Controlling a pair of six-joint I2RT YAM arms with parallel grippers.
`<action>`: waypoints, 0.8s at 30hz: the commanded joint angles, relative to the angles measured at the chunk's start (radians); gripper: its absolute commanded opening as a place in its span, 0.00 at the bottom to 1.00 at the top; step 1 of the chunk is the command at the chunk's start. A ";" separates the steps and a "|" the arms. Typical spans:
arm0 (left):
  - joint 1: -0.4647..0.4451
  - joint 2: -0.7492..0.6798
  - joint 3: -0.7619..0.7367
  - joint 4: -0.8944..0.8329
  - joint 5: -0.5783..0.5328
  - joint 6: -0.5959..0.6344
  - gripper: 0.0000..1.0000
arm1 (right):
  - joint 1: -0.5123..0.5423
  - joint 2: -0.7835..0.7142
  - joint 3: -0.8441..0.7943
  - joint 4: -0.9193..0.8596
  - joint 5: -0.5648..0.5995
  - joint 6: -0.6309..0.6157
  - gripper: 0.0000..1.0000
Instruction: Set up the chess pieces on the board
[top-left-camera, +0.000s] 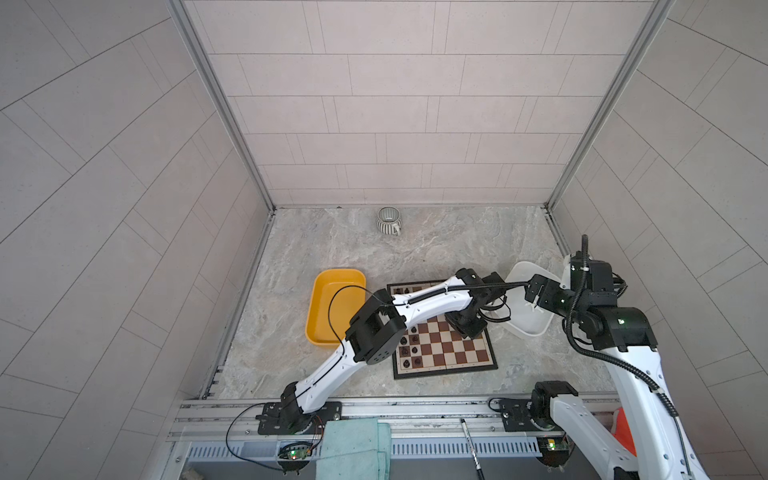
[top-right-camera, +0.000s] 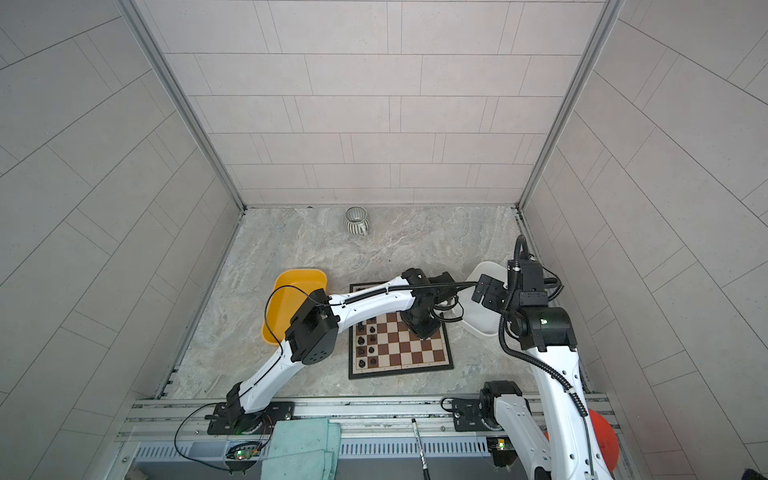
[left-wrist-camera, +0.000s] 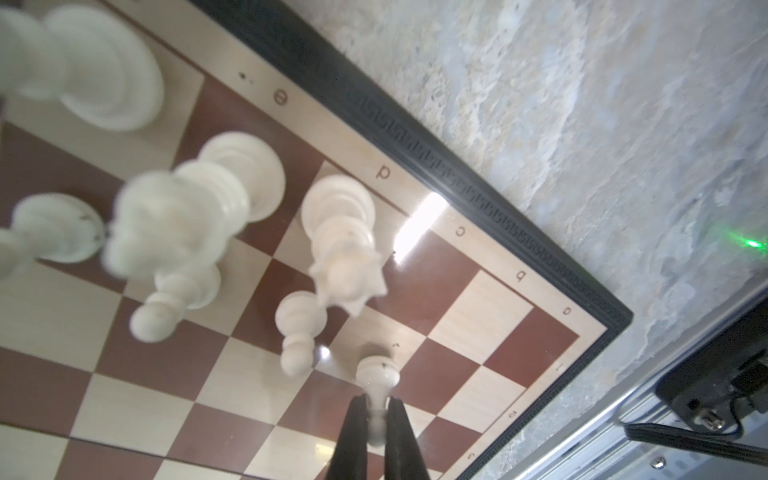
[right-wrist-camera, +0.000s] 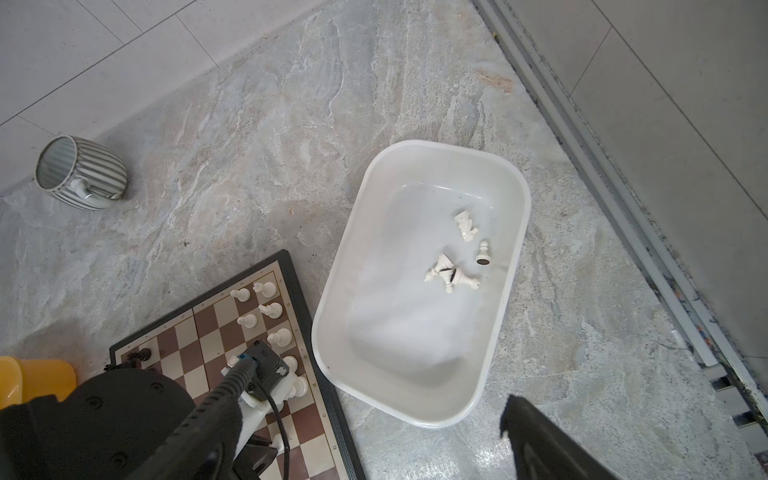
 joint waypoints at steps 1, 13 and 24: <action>-0.006 0.031 0.019 -0.030 -0.016 -0.009 0.05 | 0.004 -0.012 0.029 -0.025 0.019 -0.013 0.99; -0.006 0.044 0.078 -0.036 0.005 -0.020 0.21 | 0.007 -0.009 0.030 -0.025 0.007 -0.005 0.99; 0.014 -0.079 0.157 -0.094 0.022 -0.037 0.30 | 0.013 0.030 0.065 -0.031 0.002 0.010 0.99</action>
